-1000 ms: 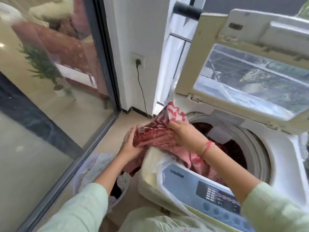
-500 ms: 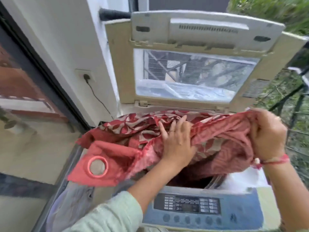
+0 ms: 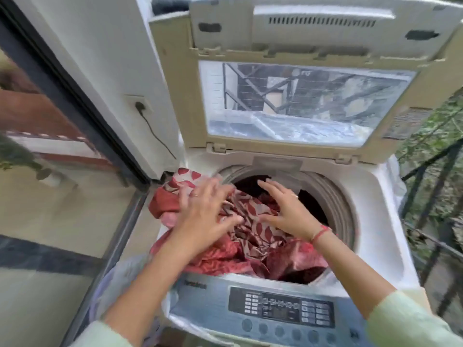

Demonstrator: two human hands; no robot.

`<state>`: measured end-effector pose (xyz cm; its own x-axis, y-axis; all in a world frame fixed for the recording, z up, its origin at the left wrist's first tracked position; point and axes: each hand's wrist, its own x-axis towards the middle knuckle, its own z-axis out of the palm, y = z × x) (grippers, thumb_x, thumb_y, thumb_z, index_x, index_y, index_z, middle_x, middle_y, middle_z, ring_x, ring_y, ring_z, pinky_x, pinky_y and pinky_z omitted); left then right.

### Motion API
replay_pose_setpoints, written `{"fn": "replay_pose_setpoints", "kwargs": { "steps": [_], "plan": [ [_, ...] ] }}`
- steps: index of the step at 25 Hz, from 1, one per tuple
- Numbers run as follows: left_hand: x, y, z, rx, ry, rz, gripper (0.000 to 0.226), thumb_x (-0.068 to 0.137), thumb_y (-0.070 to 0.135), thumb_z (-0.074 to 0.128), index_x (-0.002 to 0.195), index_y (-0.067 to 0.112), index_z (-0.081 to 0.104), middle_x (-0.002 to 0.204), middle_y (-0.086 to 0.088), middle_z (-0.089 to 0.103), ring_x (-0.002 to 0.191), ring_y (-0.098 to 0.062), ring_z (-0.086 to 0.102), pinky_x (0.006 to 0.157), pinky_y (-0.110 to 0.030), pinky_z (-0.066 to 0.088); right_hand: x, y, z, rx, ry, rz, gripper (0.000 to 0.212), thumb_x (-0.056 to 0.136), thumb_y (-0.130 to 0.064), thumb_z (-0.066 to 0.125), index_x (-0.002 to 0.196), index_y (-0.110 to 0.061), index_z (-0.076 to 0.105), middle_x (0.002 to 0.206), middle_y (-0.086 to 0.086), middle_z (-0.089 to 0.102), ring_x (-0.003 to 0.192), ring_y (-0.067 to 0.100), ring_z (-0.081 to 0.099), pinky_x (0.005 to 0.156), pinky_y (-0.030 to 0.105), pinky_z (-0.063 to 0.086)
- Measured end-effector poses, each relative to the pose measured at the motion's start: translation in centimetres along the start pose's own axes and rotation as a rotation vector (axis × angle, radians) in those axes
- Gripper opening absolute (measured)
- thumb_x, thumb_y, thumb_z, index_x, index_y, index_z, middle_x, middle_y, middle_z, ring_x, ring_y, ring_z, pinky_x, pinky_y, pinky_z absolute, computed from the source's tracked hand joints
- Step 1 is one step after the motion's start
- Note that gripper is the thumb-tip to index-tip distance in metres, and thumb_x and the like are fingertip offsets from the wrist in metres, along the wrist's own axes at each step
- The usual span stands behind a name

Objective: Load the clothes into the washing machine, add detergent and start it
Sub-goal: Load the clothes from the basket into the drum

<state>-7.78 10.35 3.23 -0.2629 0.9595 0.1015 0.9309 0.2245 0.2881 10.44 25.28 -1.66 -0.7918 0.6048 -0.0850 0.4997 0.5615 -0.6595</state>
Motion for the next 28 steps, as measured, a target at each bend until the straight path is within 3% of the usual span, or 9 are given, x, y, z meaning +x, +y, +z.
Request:
{"fn": "replay_pose_setpoints", "kwargs": {
  "steps": [2, 4, 8, 11, 14, 18, 21, 25, 28],
  "plan": [
    [-0.5, -5.6, -0.8, 0.099, -0.078, -0.384, 0.119, 0.056, 0.082, 0.058, 0.148, 0.036, -0.001, 0.157, -0.002, -0.010, 0.145, -0.026, -0.009, 0.108, -0.057, -0.012, 4.0, -2.4, 3.0, -0.025, -0.245, 0.057, 0.116, 0.068, -0.038, 0.080, 0.150, -0.034, -0.003, 0.159, 0.006, -0.005, 0.141, 0.019, 0.016, 0.114, 0.039, 0.025],
    [-1.3, -9.6, -0.3, -0.258, -0.209, -0.627, 0.145, 0.036, 0.078, 0.070, 0.146, 0.036, -0.013, 0.157, -0.010, -0.011, 0.145, -0.029, 0.000, 0.115, -0.056, 0.007, 6.0, -3.8, 7.9, -0.087, -0.402, 0.014, 0.116, 0.074, -0.011, 0.073, 0.145, -0.037, -0.015, 0.158, 0.012, -0.008, 0.142, 0.032, 0.019, 0.113, 0.042, 0.030],
    [-2.6, -8.9, 2.3, -0.539, -0.227, -0.622, 0.139, 0.041, 0.078, 0.072, 0.149, 0.027, 0.000, 0.140, -0.018, 0.045, 0.122, -0.029, 0.052, 0.105, -0.044, 0.039, 3.8, -3.8, 11.5, -0.010, -0.093, 0.049, 0.077, 0.083, 0.002, 0.055, 0.141, -0.045, 0.032, 0.128, 0.012, 0.045, 0.117, 0.033, 0.053, 0.100, 0.036, 0.044],
    [-2.8, -4.6, 4.3, 0.009, -0.198, -0.585, 0.109, 0.072, 0.069, 0.059, 0.149, 0.029, -0.006, 0.155, -0.021, -0.008, 0.137, -0.047, 0.020, 0.110, -0.062, 0.009, 1.3, -1.6, 4.8, -0.127, 0.178, -0.005, 0.059, 0.073, 0.004, 0.056, 0.120, -0.031, 0.064, 0.091, 0.003, 0.045, 0.084, 0.032, 0.059, 0.077, 0.033, 0.050],
    [-1.6, 1.3, 6.0, 0.227, -0.246, -0.291, 0.100, 0.079, 0.074, 0.042, 0.149, 0.026, -0.011, 0.154, -0.015, -0.023, 0.140, -0.047, 0.006, 0.101, -0.061, -0.019, -1.6, 1.4, -1.6, -0.392, 0.390, 0.045, 0.051, 0.070, 0.001, 0.058, 0.112, -0.028, 0.066, 0.094, 0.008, 0.051, 0.075, 0.035, 0.060, 0.063, 0.040, 0.052],
    [1.9, 3.6, 11.6, 0.108, -0.568, -0.103, 0.093, 0.083, 0.056, 0.056, 0.149, 0.012, 0.009, 0.157, -0.016, 0.000, 0.136, -0.040, 0.026, 0.113, -0.046, 0.018, -5.2, 6.6, 0.1, -0.721, -0.133, 0.443, 0.050, 0.090, -0.009, 0.042, 0.135, -0.031, 0.043, 0.119, 0.008, 0.053, 0.102, 0.033, 0.060, 0.081, 0.038, 0.050],
    [2.1, 3.8, 14.5, 0.006, -1.010, -0.074, 0.073, 0.083, 0.047, 0.061, 0.142, 0.014, 0.034, 0.145, -0.013, 0.040, 0.124, -0.031, 0.047, 0.101, -0.035, 0.041, -6.3, 8.4, 1.5, -0.520, -0.745, 0.465, 0.048, 0.091, -0.019, 0.051, 0.139, -0.019, 0.042, 0.137, 0.005, 0.050, 0.122, 0.026, 0.052, 0.102, 0.033, 0.043],
    [2.6, 2.5, 15.1, -0.087, -1.026, -0.192, 0.051, 0.085, 0.046, 0.059, 0.121, 0.012, 0.054, 0.125, -0.013, 0.058, 0.105, -0.025, 0.058, 0.080, -0.027, 0.043, -4.5, 8.1, 0.4, -0.268, -0.517, 0.359, 0.048, 0.087, -0.021, 0.056, 0.133, -0.018, 0.048, 0.128, 0.004, 0.057, 0.119, 0.026, 0.054, 0.098, 0.034, 0.044],
    [3.1, 1.6, 14.6, 0.052, -0.745, -0.187, 0.057, 0.083, 0.051, 0.057, 0.129, 0.020, 0.045, 0.137, -0.011, 0.046, 0.128, -0.030, 0.042, 0.101, -0.041, 0.036, -3.5, 9.4, 1.3, -0.373, -0.451, 0.354, 0.065, 0.081, -0.022, 0.061, 0.141, -0.025, 0.036, 0.137, 0.009, 0.048, 0.121, 0.031, 0.050, 0.098, 0.038, 0.045]
  ]
}}
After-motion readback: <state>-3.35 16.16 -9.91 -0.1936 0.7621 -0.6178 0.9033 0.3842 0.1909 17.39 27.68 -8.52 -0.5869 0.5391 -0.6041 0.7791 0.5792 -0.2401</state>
